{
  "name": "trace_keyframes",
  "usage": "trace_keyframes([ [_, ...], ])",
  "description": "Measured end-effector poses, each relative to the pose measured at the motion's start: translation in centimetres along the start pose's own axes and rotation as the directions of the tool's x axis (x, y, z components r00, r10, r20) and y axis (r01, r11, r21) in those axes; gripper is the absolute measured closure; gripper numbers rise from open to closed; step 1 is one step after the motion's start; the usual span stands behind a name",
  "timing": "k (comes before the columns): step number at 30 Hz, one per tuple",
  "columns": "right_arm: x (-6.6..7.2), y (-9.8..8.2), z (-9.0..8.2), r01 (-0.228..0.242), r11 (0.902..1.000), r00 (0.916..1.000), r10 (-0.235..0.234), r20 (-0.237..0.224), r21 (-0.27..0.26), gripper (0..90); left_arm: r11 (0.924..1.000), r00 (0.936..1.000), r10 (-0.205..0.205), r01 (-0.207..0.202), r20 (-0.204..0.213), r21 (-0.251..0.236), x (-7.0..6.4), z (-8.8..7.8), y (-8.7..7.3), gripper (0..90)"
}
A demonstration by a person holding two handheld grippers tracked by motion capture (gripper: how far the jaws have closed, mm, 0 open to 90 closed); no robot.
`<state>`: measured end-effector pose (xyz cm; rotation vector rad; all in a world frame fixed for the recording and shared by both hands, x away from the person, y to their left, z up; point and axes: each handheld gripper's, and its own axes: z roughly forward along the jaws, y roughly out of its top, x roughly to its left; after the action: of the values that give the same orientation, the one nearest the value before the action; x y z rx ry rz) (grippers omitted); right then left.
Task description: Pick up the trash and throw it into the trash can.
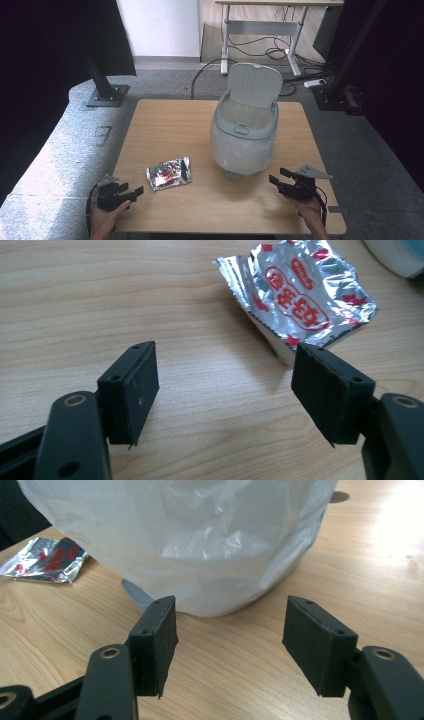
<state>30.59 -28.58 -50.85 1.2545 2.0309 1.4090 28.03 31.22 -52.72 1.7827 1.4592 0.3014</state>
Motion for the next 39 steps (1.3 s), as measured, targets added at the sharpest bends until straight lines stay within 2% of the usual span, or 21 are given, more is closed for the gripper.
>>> trace_keyframes([
  [9, -0.2, 0.0, -0.3, -0.008, 0.9999, 0.9999, 0.008, 0.013, -0.006, 37.6, 1.0, 0.9998, 0.005, -0.005, 0.022, -0.003, -0.7, 0.7, 0.6, 27.6],
  [17, 0.2, -0.3, 0.2, 0.003, 0.9998, 0.9998, -0.004, 0.017, 0.02, 37.8, 0.9996, 0.9994, 0.026, -0.026, 0.023, 0.004, -2.0, 2.5, 1.8, 32.3],
  [23, 0.1, -0.3, 0.2, -0.007, 0.9997, 0.9994, 0.006, 0.033, 0.022, 37.7, 0.9993, 0.9995, 0.026, -0.026, 0.017, 0.028, -2.3, 4.1, 2.2, 34.7],
  [26, 0.0, -0.4, 0.3, -0.013, 0.9996, 0.999, 0.012, 0.042, 0.025, 37.7, 0.9992, 0.9995, 0.029, -0.03, 0.01, 0.028, -2.4, 4.3, 2.2, 38.1],
  [27, 0.0, -0.4, 0.2, -0.017, 0.9996, 0.9988, 0.016, 0.046, 0.024, 37.8, 0.9988, 0.9994, 0.035, -0.035, 0.004, 0.033, -2.5, 4.5, 2.2, 44.5],
  [30, 0.0, -0.3, 0.2, -0.02, 0.9996, 0.9989, 0.019, 0.044, 0.018, 37.7, 0.9984, 0.9991, 0.041, -0.04, -0.011, 0.039, -2.7, 4.5, 2.0, 51.4],
  [39, -0.1, -0.3, 0.0, -0.026, 0.9996, 0.9987, 0.025, 0.044, 0.011, 37.7, 0.9983, 0.9994, 0.035, -0.035, -0.003, 0.047, -2.7, 4.5, 1.8, 69.3],
])
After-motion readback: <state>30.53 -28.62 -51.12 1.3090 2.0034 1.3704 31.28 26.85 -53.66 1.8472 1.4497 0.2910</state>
